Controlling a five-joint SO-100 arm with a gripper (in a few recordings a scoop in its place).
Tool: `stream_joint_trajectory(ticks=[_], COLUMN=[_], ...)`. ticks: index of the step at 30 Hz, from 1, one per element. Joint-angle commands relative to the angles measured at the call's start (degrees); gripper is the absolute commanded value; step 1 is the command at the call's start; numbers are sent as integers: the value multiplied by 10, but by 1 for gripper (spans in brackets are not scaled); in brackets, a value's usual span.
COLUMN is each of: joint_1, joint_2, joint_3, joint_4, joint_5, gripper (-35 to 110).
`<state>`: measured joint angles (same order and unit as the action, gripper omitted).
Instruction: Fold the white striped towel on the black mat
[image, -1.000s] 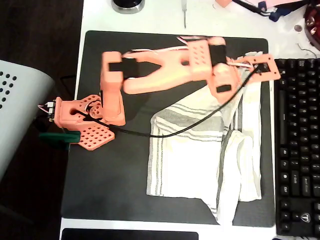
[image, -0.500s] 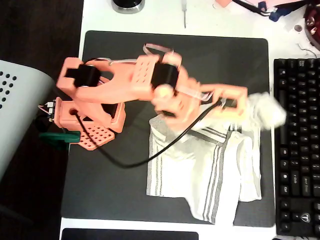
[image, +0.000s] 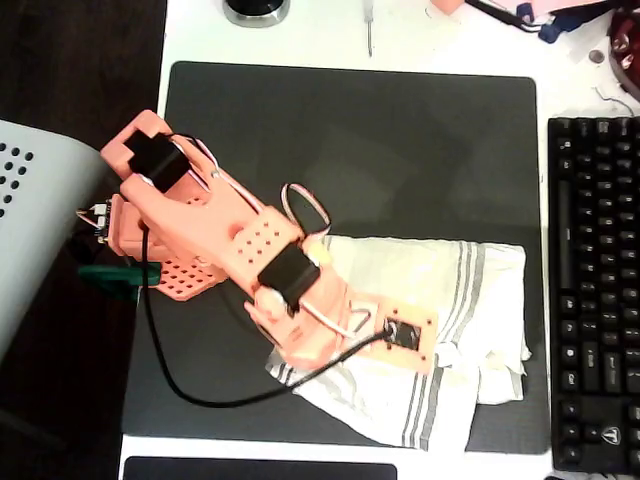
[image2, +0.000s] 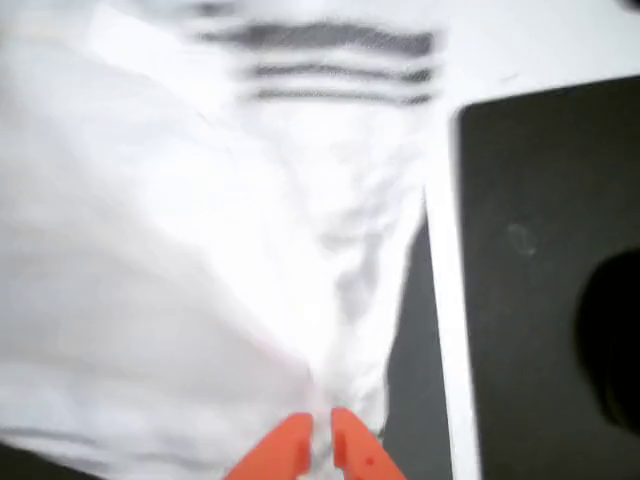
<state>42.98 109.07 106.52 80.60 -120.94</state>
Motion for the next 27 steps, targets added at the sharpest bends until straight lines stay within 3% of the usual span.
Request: stream_joint_trajectory(ticks=[1,5,16,22,27], joint_1=[20,25,-56,-21,-91], joint_2=[12,40,143,62,27], joint_3=[30,37,-3,47,77], joint_4=[-65,-106,45,-61,-52], joint_5=[-22,-14,86,64,115], gripper=[9,15,17,17,15])
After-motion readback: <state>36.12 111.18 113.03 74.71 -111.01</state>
